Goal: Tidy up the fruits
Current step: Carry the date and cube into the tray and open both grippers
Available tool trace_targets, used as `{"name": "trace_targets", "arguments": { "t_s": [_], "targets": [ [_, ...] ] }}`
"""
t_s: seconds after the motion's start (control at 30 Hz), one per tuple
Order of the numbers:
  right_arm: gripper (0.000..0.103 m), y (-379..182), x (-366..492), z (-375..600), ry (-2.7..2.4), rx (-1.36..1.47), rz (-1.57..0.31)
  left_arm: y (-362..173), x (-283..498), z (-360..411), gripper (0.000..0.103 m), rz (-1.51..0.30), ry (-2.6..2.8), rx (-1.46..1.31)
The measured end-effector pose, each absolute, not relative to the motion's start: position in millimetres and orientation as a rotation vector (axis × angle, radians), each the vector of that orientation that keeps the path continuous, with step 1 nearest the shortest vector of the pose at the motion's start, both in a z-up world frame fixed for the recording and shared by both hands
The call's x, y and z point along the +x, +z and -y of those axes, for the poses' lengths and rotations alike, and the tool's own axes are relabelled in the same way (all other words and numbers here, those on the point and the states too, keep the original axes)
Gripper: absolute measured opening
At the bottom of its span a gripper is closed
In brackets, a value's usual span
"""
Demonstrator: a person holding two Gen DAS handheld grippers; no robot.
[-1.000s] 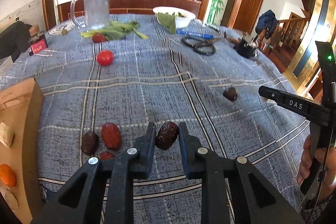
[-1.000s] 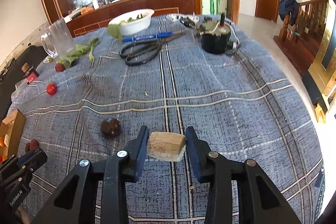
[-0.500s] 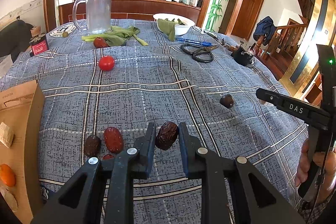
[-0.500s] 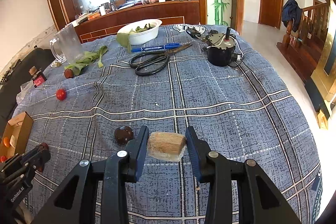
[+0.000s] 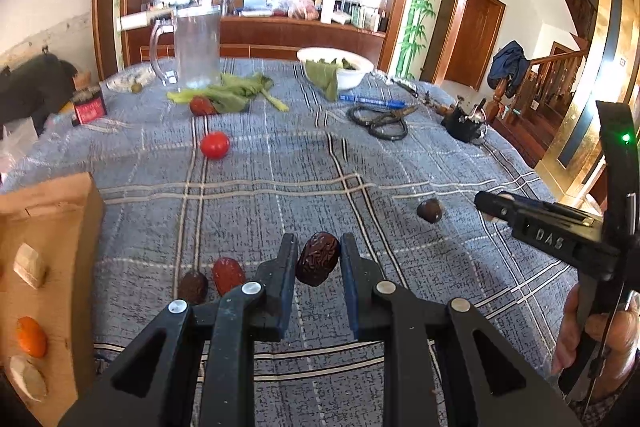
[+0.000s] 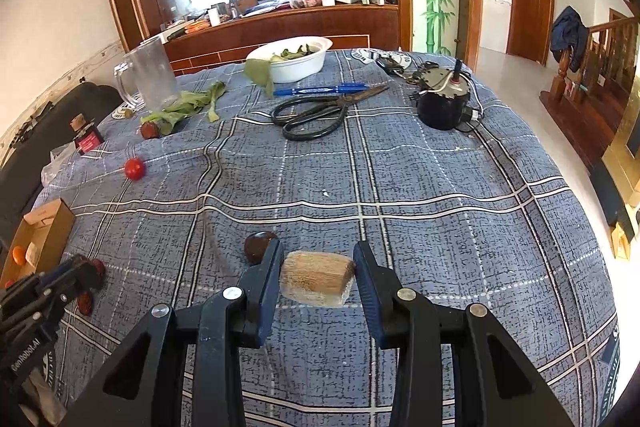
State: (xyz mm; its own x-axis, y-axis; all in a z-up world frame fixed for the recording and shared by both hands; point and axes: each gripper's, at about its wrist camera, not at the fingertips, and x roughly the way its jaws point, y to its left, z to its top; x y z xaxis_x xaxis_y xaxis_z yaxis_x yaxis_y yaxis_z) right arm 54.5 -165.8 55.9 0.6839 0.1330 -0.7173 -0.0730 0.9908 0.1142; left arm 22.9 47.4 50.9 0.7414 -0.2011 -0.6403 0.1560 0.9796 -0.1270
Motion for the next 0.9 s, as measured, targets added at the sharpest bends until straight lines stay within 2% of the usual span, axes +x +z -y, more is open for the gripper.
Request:
{"name": "trace_targets", "arguments": {
  "t_s": [0.17,0.37,0.8,0.9],
  "targets": [
    [0.038,59,47,158,0.146,0.053,-0.788,78,0,-56,0.021,-0.638,-0.153,-0.034],
    [0.038,63,39,151,0.186,0.043,-0.749,105,-41,-114,0.021,-0.604,-0.026,-0.071],
    [0.039,99,-1,71,0.387,0.01,-0.73,112,-127,-258,0.021,-0.578,0.196,-0.217],
    [0.039,86,10,44,0.338,-0.062,-0.799,109,-146,-280,0.021,-0.566,0.23,-0.245]
  ]
}}
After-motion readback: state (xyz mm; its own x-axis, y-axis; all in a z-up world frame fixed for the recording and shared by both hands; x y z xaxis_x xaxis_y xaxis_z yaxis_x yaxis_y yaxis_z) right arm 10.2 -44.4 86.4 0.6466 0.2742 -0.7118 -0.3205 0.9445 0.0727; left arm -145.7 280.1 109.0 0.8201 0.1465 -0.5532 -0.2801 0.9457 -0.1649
